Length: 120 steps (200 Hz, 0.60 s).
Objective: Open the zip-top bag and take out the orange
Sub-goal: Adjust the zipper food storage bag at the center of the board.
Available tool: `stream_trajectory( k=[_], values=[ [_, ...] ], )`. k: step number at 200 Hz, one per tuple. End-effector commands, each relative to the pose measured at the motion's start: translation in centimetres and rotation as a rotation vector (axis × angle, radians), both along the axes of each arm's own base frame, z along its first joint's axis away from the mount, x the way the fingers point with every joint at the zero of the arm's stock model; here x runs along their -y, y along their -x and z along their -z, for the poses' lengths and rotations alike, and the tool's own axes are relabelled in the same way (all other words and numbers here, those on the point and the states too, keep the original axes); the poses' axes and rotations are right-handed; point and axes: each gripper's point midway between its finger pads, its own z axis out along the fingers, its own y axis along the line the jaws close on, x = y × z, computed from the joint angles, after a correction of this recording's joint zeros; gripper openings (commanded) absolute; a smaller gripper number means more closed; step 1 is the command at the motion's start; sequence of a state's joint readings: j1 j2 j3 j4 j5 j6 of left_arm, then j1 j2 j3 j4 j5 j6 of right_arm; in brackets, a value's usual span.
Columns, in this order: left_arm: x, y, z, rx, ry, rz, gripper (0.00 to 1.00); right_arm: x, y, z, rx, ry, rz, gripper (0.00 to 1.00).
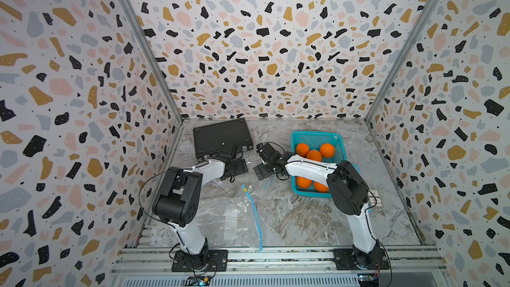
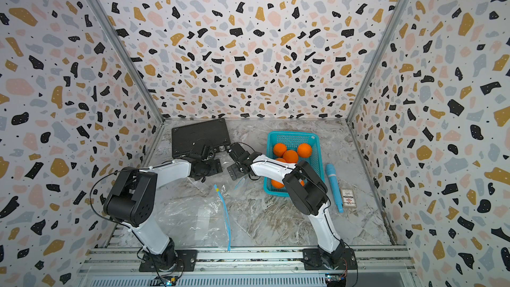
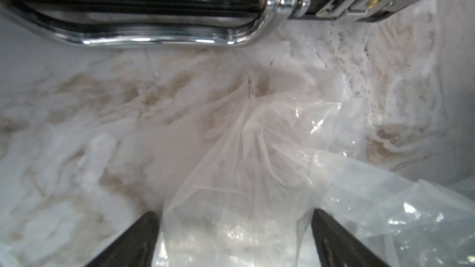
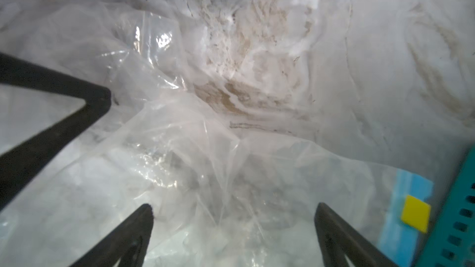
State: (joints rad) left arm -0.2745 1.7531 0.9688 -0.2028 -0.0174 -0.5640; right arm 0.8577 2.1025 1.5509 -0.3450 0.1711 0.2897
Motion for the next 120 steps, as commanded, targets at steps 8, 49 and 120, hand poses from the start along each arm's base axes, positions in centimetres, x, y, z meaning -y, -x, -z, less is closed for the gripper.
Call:
stream_trajectory(
  k=[8,49,120],
  values=[
    [1.1,-1.0,1.3,-0.016,0.085,0.036,0.67,0.4,1.5,0.5,-0.022,-0.061,0.011,0.99],
    [-2.1,-1.5,1.4,-0.048,0.028,-0.05,0.0,1.3,3.7,-0.4,-0.022,-0.03,-0.076,0.99],
    [-9.4,1.2,-0.7,-0.088,-0.05,-0.246,0.0,2.4,3.9,2.2,-0.038,0.096,-0.133,0.99]
  ],
)
